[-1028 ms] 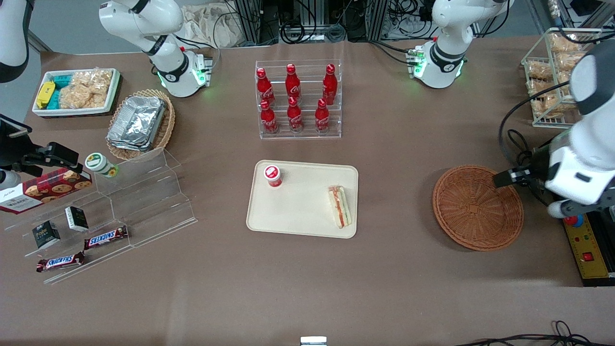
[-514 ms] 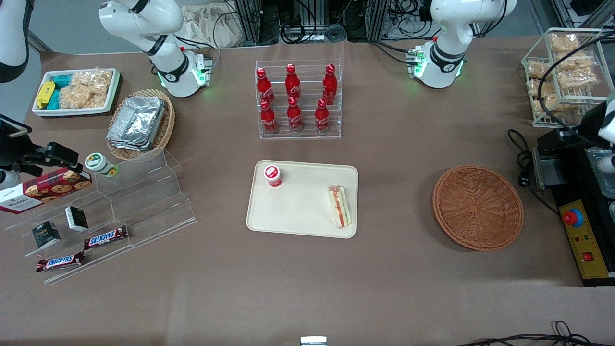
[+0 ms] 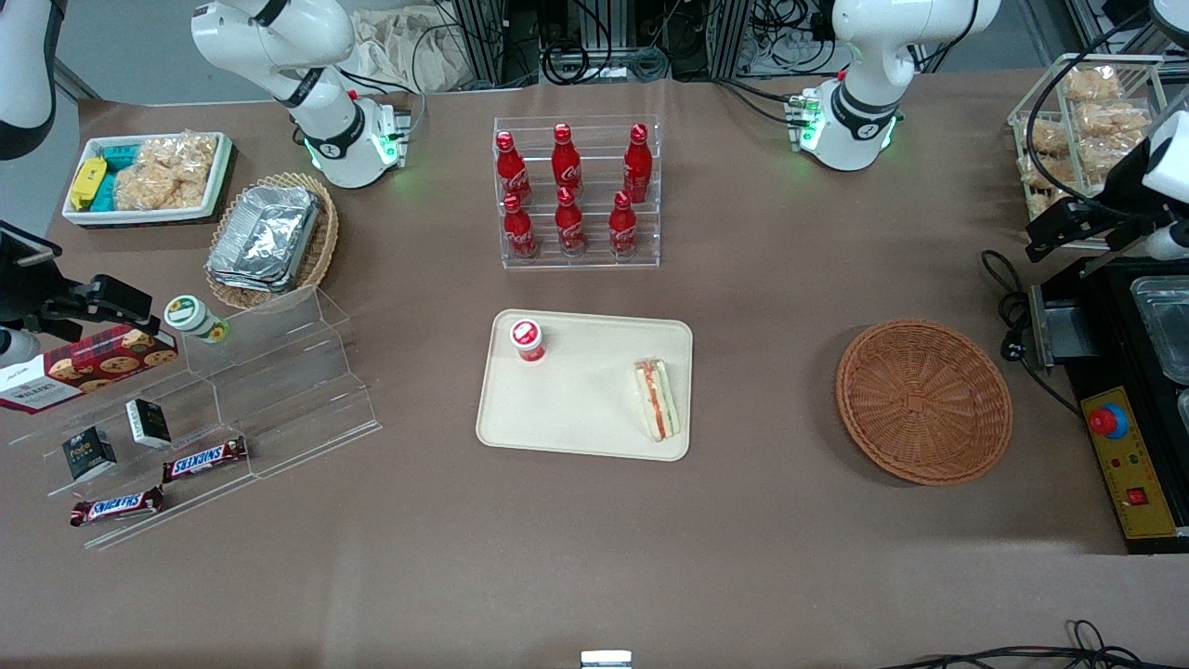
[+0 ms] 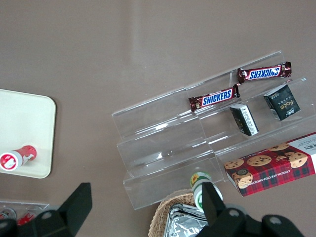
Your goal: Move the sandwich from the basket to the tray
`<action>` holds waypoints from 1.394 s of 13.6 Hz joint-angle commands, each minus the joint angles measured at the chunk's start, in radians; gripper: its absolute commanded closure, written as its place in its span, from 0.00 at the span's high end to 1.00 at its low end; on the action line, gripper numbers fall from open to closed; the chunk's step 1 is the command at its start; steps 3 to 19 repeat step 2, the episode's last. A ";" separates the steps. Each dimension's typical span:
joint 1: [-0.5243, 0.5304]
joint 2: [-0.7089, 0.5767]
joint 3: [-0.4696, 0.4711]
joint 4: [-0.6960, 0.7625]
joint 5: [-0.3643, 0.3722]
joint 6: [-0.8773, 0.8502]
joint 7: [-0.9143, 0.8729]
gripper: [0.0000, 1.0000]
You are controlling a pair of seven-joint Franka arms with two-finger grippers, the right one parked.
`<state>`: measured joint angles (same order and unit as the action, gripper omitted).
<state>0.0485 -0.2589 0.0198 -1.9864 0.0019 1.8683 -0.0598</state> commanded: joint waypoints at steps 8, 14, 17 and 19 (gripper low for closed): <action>-0.006 -0.013 0.003 0.000 -0.005 0.003 -0.001 1.00; -0.006 -0.013 0.003 0.000 -0.005 0.003 -0.001 1.00; -0.006 -0.013 0.003 0.000 -0.005 0.003 -0.001 1.00; -0.006 -0.013 0.003 0.000 -0.005 0.003 -0.001 1.00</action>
